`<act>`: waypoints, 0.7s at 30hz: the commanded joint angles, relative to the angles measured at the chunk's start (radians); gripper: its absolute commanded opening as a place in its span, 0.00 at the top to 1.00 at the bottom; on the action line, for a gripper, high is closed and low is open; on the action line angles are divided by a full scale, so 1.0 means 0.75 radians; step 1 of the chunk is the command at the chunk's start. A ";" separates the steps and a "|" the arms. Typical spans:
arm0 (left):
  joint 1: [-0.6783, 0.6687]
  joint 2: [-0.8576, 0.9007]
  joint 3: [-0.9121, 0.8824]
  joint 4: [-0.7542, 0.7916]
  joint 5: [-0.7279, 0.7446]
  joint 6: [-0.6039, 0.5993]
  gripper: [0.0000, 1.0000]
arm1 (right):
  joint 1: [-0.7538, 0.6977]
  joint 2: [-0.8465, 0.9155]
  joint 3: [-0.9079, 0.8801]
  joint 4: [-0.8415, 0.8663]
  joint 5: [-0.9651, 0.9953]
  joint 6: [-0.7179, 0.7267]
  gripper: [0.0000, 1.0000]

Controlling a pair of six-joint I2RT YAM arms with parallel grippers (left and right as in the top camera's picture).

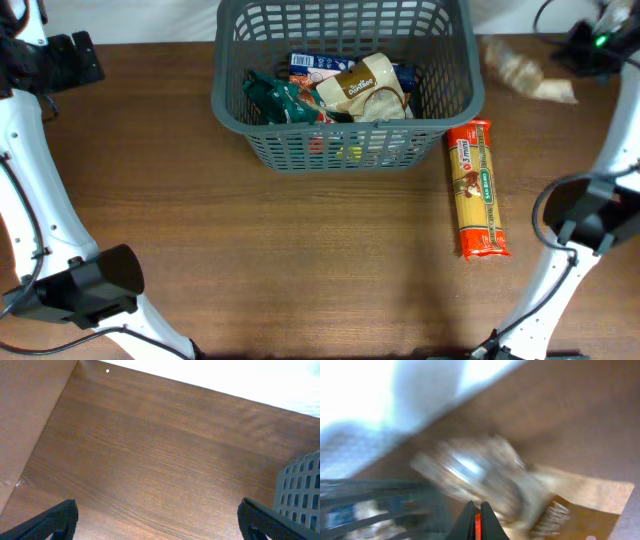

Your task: Pack container

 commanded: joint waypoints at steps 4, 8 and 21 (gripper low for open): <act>0.008 0.002 -0.007 -0.001 0.000 -0.014 0.01 | 0.054 -0.209 0.187 -0.002 -0.117 0.042 0.95; 0.008 0.002 -0.007 -0.001 0.000 -0.014 0.01 | 0.063 -0.281 0.207 -0.017 -0.107 0.042 0.94; 0.008 0.002 -0.007 -0.001 0.000 -0.014 0.01 | 0.061 -0.236 0.056 -0.224 0.337 -0.104 0.53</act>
